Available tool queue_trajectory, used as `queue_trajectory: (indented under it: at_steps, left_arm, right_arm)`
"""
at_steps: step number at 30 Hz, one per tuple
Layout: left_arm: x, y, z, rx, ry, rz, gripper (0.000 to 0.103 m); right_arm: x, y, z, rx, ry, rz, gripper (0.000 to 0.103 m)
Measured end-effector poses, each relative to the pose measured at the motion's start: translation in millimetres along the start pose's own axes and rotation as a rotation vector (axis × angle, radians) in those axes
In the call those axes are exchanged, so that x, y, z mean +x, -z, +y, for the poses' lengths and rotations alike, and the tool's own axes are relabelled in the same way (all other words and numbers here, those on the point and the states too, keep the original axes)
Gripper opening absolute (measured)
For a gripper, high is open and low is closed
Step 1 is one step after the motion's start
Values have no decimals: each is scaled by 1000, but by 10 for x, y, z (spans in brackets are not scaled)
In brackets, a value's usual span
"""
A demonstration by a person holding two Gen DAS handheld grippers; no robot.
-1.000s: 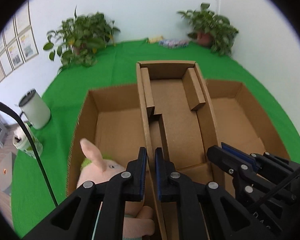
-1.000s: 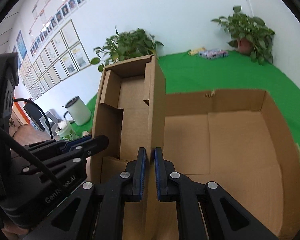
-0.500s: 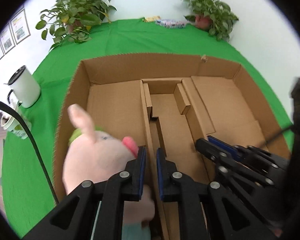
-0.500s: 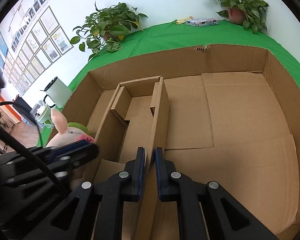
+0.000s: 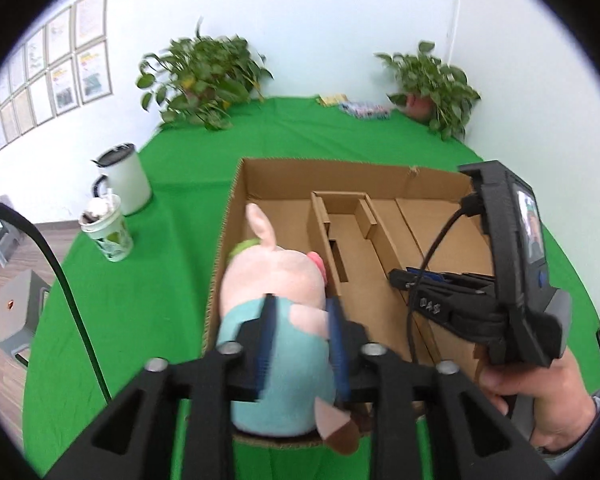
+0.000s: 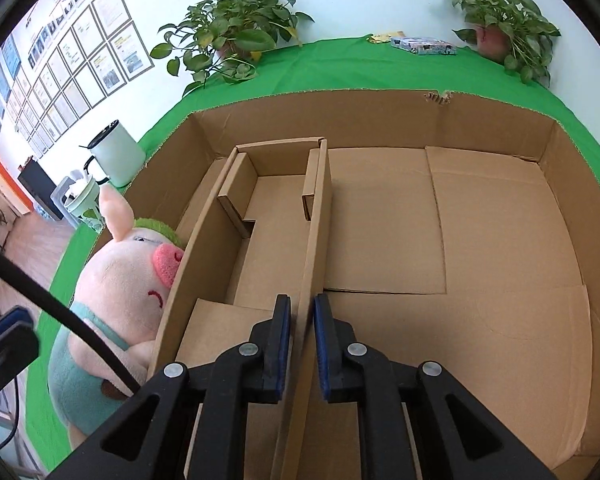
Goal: Organize objects
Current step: 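Open the left gripper and withdraw it from the box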
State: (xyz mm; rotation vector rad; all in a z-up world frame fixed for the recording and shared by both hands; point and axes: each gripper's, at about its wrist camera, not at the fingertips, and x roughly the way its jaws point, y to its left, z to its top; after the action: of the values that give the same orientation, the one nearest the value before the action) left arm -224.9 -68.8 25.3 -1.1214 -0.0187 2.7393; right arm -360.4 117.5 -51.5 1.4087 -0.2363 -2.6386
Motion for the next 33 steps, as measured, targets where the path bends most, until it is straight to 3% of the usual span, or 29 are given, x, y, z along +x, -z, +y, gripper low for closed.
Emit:
queue_trajectory:
  at_steps: [1, 3, 4, 5, 8, 12, 17, 23, 25, 27, 29, 30, 32, 33]
  left_arm:
    - [-72, 30, -6, -6, -10, -28, 46]
    - [-220, 90, -14, -17, -33, -92, 75]
    - [-327, 138, -23, -23, -48, -148, 80]
    - [-412, 183, -51, -25, -58, -199, 82]
    - [-621, 324, -198, 12, -86, -286, 82]
    - [-770, 527, -412, 51, -83, -310, 82]
    - [-905, 766, -629, 49, -86, -305, 82]
    - [-968, 957, -759, 46, -117, -291, 82]
    - [-950, 986, -775, 52, -117, -277, 68]
    - [-914, 1014, -787, 67, -97, -248, 4]
    - [-876, 1040, -775, 58, -79, -227, 2]
    - [-877, 1051, -774, 53, -88, -234, 2]
    - [-892, 1070, -782, 51, -110, -247, 2]
    - [-897, 1070, -786, 44, -122, -248, 10]
  right_arm:
    - [-75, 6, -4, 0, 6, -17, 14]
    - [-324, 51, 0, -14, 14, -79, 31]
    - [-481, 102, 10, -31, 14, -119, 49]
    - [-668, 184, 26, -57, 17, -168, 65]
    - [-1144, 513, 51, -113, 45, -265, 93]
    - [-1616, 1048, 14, -137, 86, -340, 102]
    - [-1942, 1653, -125, -95, 114, -358, 102]
    - [-2174, 2051, -272, -85, 137, -368, 102]
    - [-2230, 2129, -317, -87, 144, -369, 97]
    - [-2254, 2156, -362, -82, 137, -361, 75]
    - [-2253, 2169, -399, -76, 146, -355, 23]
    - [-2232, 2160, -424, -70, 149, -348, 17]
    - [-2204, 2174, -472, -53, 142, -334, 16]
    - [-2186, 2176, -480, -53, 145, -334, 16]
